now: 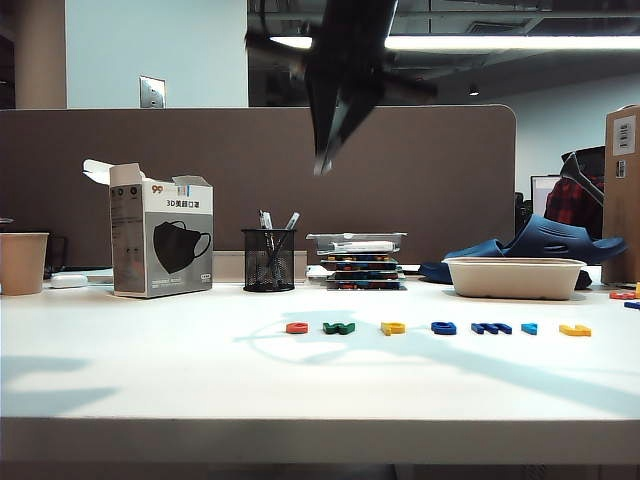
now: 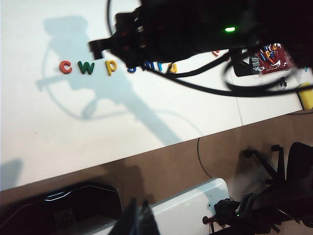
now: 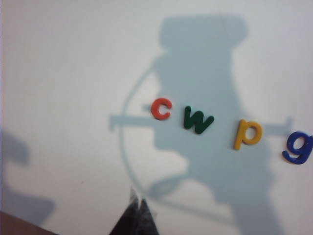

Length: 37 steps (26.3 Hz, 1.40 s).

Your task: Select the appropriate letters from the row of letter magnets placed on the table to arrange into the word "cup".

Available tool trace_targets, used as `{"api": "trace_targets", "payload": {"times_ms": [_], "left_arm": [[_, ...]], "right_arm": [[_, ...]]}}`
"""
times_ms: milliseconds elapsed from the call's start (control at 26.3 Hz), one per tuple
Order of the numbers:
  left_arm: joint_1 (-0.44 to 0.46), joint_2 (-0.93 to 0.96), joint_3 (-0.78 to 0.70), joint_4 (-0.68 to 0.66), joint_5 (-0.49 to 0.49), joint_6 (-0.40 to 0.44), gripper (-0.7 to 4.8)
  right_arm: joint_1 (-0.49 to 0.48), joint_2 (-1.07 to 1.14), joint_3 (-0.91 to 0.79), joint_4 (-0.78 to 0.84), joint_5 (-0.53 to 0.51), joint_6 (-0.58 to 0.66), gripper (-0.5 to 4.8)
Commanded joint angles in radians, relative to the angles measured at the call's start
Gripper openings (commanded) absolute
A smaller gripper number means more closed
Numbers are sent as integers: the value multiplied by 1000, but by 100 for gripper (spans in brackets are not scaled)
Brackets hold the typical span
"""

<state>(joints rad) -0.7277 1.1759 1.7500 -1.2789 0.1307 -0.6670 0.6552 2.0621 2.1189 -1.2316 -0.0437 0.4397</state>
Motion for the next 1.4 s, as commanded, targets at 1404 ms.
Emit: {"api": "trace_targets", "payload": {"times_ms": [1404], "left_arm": [[-2, 0, 2, 5, 1, 5, -5]], "right_arm": [[41, 255, 4, 135, 7, 62, 177]]}}
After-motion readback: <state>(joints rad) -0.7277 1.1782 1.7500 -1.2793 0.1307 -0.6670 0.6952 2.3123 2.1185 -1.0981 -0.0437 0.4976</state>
